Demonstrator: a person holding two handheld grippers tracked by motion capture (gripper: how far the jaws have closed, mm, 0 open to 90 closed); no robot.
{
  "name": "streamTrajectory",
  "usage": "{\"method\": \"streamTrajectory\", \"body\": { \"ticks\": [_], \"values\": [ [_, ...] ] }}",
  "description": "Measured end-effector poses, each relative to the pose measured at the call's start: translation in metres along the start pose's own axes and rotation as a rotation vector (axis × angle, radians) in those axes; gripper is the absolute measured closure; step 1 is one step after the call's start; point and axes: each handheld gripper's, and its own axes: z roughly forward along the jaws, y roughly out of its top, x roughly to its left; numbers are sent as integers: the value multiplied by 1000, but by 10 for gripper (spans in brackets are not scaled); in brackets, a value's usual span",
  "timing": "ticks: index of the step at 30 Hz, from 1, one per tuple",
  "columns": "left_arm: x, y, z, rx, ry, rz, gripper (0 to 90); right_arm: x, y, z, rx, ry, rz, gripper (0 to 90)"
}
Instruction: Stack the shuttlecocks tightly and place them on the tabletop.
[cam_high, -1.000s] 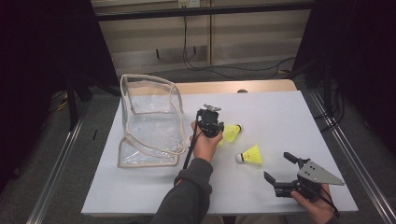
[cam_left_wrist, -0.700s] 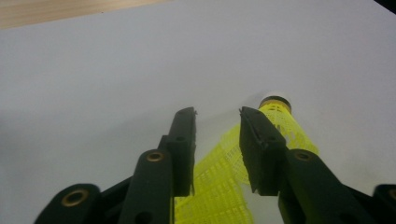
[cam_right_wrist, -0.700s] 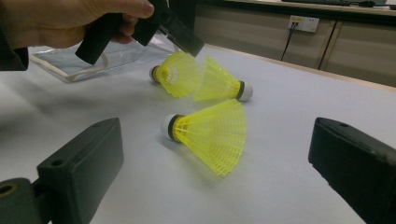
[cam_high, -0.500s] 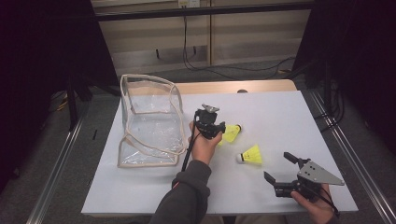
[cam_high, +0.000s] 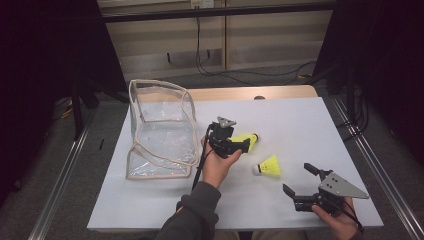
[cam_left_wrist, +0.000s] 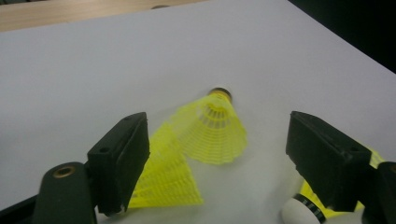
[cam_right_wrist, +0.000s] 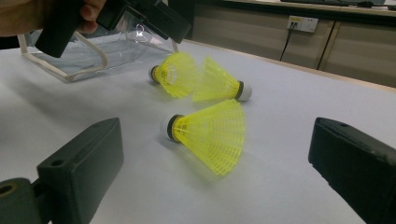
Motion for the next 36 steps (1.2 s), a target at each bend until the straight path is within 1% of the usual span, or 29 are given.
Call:
{"method": "streamTrajectory", "body": {
  "ticks": [3,4,6,7,13,15,18,20,23,25,26,29,30,35,36],
  "values": [
    [-5,-4,-4,7,-33,11,169,0,0,0,3,-3,0,28],
    [-8,-6,-4,1,-44,6,168,-1,0,0,3,-5,0,28],
    [-11,-9,-6,5,-64,29,153,-1,0,-1,3,-8,8,28],
    [-13,-11,-7,4,-73,28,149,-1,0,-1,3,-10,8,28],
    [-17,-22,-13,15,-128,34,123,-1,0,-1,5,-9,0,28],
    [-18,-27,-14,19,-159,41,107,-1,-1,-1,6,-8,5,28],
    [-20,-34,-17,18,-187,60,93,-2,0,-1,5,-11,5,28],
    [-20,-38,-19,19,-196,62,82,-2,0,-2,8,-14,7,27],
    [-20,-43,-21,17,-210,80,67,-2,0,-2,9,-15,6,27],
    [-20,-46,-21,21,-224,77,64,-2,0,-2,7,-15,1,27],
    [-20,-47,-22,22,-224,83,62,-2,0,-2,6,-16,10,27],
    [-18,-52,-24,18,-250,88,61,-3,0,-2,6,-18,8,27],
    [-17,-53,-25,13,-262,84,61,-3,0,-2,6,-20,7,27],
    [-14,-60,-31,10,-268,101,59,-3,0,-2,9,-18,7,27],
    [-13,-61,-32,12,-266,95,59,-3,0,-2,7,-16,7,27]
  ]
}}
